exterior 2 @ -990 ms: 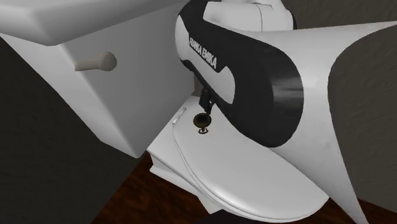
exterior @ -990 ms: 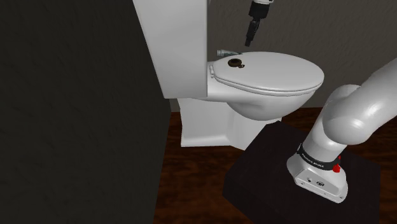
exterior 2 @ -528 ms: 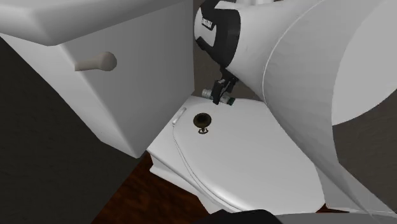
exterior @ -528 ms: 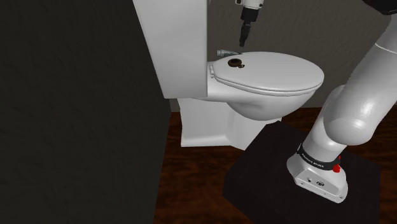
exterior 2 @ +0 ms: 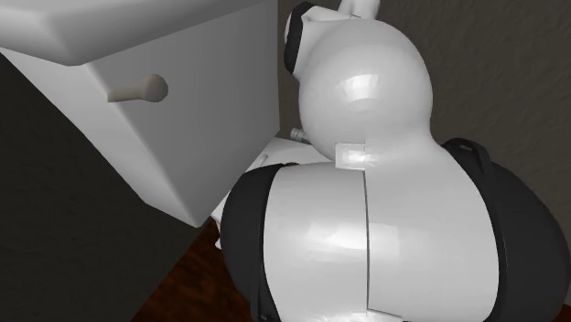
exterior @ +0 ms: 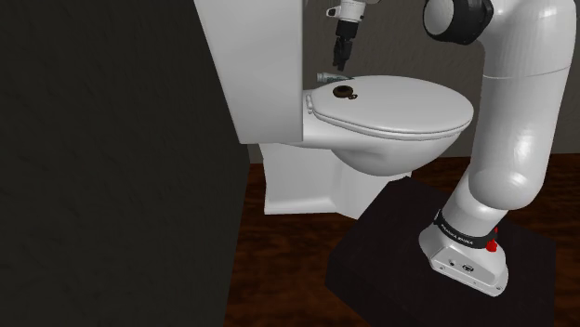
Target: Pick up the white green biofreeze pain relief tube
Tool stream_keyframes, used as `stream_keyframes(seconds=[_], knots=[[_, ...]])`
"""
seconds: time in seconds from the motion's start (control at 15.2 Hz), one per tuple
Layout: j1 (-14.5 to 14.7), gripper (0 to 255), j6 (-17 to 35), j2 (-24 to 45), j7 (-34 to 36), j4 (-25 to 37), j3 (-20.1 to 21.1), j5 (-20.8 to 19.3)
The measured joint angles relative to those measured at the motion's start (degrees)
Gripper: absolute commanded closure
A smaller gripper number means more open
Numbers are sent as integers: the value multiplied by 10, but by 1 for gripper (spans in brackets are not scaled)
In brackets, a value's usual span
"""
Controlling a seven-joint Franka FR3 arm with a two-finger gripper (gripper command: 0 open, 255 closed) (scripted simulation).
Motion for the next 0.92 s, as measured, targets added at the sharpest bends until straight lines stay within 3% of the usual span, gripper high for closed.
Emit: stream_keyframes(seconds=[0.46, 0.53, 0.92], knots=[[-2, 0, 42, 17, -23, -32, 5, 12], [-2, 255, 44, 18, -24, -34, 5, 12], [-2, 255, 46, 18, -24, -35, 5, 12]])
